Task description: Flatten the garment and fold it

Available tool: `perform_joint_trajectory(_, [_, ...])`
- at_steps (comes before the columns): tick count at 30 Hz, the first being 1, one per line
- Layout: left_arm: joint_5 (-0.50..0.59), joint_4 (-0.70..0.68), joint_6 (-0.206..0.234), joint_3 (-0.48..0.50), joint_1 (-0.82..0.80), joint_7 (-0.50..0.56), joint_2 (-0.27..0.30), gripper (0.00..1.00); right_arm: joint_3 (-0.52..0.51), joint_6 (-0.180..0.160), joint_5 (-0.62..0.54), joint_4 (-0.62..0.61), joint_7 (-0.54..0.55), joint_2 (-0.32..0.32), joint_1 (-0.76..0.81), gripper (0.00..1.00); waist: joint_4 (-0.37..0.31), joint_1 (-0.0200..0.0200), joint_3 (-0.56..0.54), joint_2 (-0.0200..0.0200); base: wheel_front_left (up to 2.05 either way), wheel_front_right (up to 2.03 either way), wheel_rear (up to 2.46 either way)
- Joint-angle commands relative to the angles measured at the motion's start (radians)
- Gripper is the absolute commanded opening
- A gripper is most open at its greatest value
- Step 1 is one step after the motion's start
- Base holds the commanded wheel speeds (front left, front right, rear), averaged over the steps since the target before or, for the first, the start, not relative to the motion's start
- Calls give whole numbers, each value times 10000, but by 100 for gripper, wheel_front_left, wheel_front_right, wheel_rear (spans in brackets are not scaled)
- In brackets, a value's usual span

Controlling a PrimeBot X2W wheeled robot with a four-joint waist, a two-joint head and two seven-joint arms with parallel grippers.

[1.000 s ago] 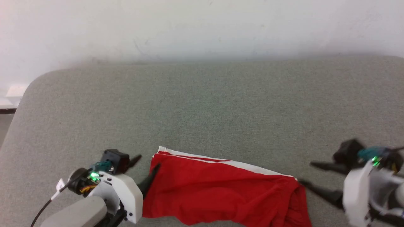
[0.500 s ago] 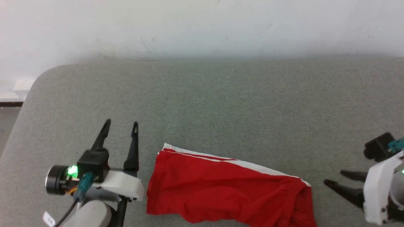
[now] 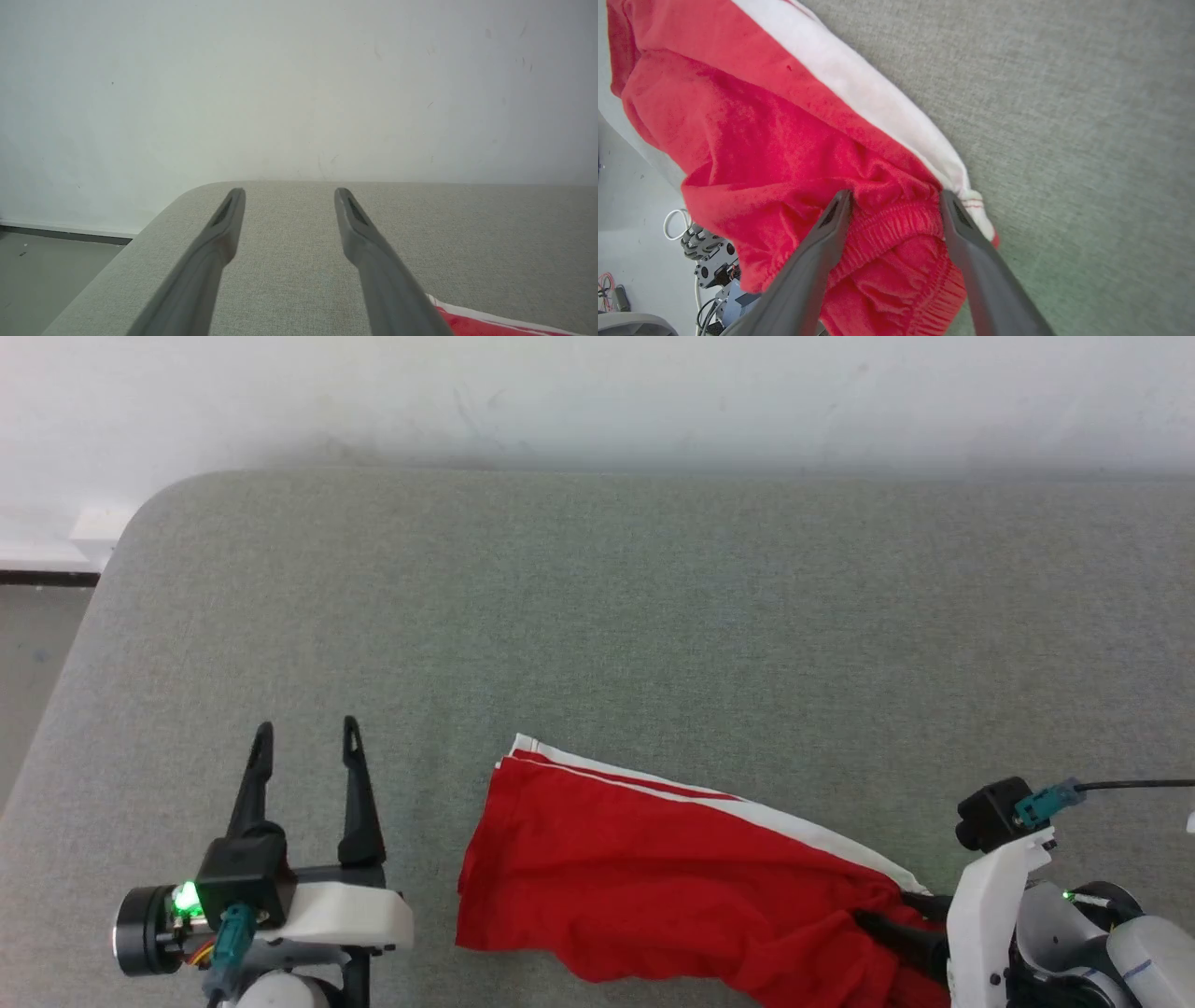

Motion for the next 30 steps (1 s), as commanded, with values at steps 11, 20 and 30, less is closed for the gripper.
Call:
perform_joint_trajectory(11, [1482,-39,-1148,1269,229,-47,-1213,100,492,-9,-879,966,-46,910,574,0,193,0,138,0,0,0,0])
perform_joint_trajectory(20, [2071,-339,-1646,1909,376,-47,-1561,100,-99,-9,-771,-44,-977,82,-505,0,-14,0,-87,0,0,0,0])
perform_joint_trajectory(30, [2359,-263,-1958,1889,338,-47,-1779,100,-1383,-9,-677,-90,266,-2153,-894,0,36,0,-122,0,0,0,0])
